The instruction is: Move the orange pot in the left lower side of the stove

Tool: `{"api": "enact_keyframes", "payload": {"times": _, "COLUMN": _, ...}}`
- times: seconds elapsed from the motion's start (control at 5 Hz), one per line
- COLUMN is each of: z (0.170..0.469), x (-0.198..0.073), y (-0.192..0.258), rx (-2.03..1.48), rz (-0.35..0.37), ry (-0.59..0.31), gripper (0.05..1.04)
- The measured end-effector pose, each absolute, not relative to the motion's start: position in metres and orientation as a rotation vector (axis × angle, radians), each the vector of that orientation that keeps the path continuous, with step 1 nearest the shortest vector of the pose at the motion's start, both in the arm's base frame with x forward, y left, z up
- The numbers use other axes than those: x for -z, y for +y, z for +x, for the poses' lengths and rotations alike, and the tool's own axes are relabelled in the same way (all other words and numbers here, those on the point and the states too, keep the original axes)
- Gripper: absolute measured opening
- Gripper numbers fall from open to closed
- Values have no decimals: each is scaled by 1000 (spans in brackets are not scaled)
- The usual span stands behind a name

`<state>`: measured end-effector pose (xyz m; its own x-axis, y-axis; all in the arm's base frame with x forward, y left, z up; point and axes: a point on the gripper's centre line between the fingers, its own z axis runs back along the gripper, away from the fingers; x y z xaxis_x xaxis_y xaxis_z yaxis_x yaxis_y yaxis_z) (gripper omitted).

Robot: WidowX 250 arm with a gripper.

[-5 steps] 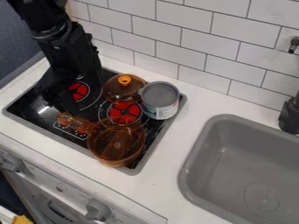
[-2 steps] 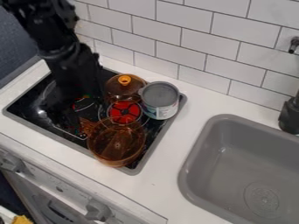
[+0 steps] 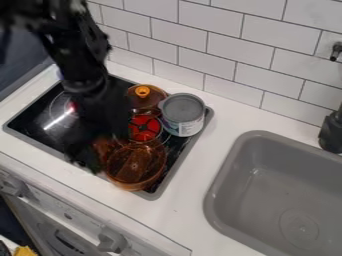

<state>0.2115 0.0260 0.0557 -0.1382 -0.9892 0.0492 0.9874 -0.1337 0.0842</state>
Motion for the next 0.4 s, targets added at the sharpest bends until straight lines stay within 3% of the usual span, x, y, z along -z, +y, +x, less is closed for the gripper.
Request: {"api": "enact_keyframes", "payload": {"times": 0.4, "z": 212, "x": -26, "y": 21, "rx": 1739, "rz": -18, "ry": -12, "gripper": 999}}
